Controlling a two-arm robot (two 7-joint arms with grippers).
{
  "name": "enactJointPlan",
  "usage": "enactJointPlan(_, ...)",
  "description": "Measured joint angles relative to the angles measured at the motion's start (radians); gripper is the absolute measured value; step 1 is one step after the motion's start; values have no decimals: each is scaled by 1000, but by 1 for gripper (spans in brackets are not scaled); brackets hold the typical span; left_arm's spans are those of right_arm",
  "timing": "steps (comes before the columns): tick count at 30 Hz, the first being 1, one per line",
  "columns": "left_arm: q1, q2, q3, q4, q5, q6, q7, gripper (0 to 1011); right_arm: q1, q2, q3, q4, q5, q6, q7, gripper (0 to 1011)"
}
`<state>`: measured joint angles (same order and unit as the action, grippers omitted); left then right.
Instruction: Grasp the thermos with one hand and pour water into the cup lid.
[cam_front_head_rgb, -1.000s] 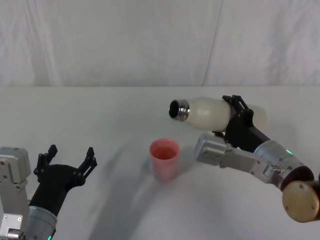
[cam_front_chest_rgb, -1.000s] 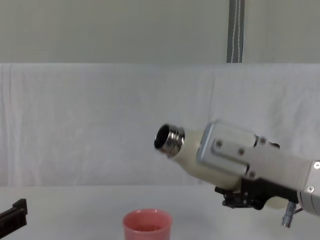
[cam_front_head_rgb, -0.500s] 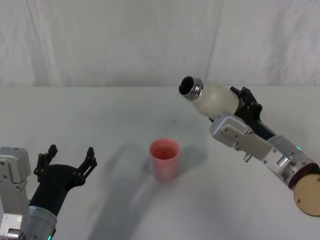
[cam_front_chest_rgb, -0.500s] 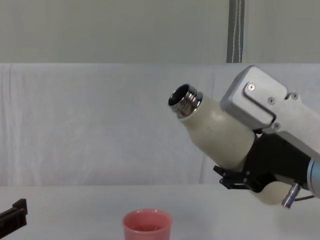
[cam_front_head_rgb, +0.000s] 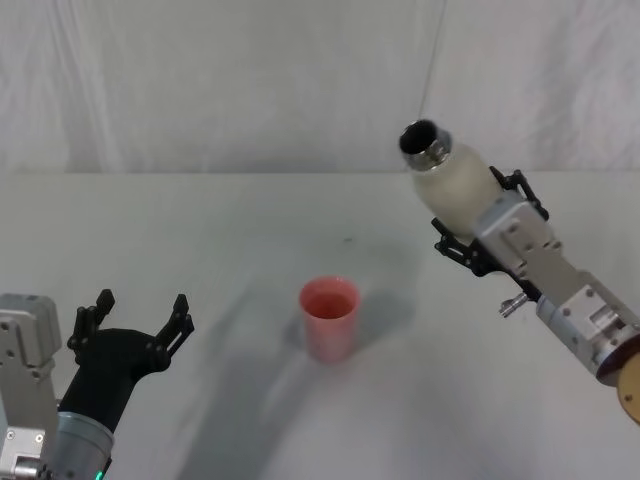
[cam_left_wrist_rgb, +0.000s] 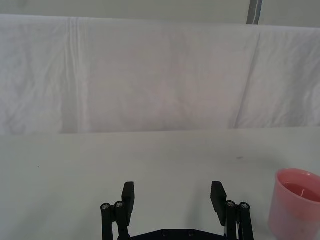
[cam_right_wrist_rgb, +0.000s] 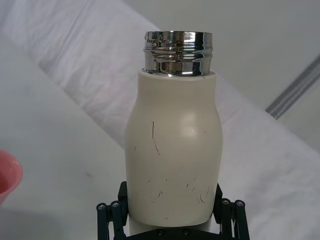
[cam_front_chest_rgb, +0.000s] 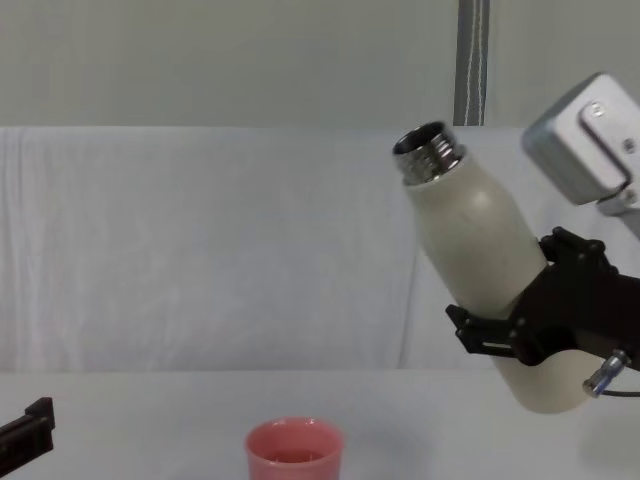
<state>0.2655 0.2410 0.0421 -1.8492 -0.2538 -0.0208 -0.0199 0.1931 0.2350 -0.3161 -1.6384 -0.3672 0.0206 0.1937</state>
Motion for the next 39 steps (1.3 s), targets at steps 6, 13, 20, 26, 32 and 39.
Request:
enactJointPlan(6, 0, 0, 0, 0, 0, 0, 0, 1001, -23, -13, 36, -7, 64, -13, -13, 962)
enactJointPlan(13, 0, 0, 0, 0, 0, 0, 0, 1001, -33, -14, 61, -11, 93, -22, -25, 962)
enactJointPlan(20, 0, 0, 0, 0, 0, 0, 0, 1001, -45, -22, 91, -18, 146, -29, -25, 962)
enactJointPlan(26, 0, 0, 0, 0, 0, 0, 0, 1001, -61, -32, 116, -24, 196, -31, -24, 962)
enactJointPlan(32, 0, 0, 0, 0, 0, 0, 0, 1001, -73, -40, 130, -26, 227, -41, -25, 962)
enactJointPlan(39, 0, 0, 0, 0, 0, 0, 0, 1001, -87, -57, 148, -19, 283, -37, -23, 962)
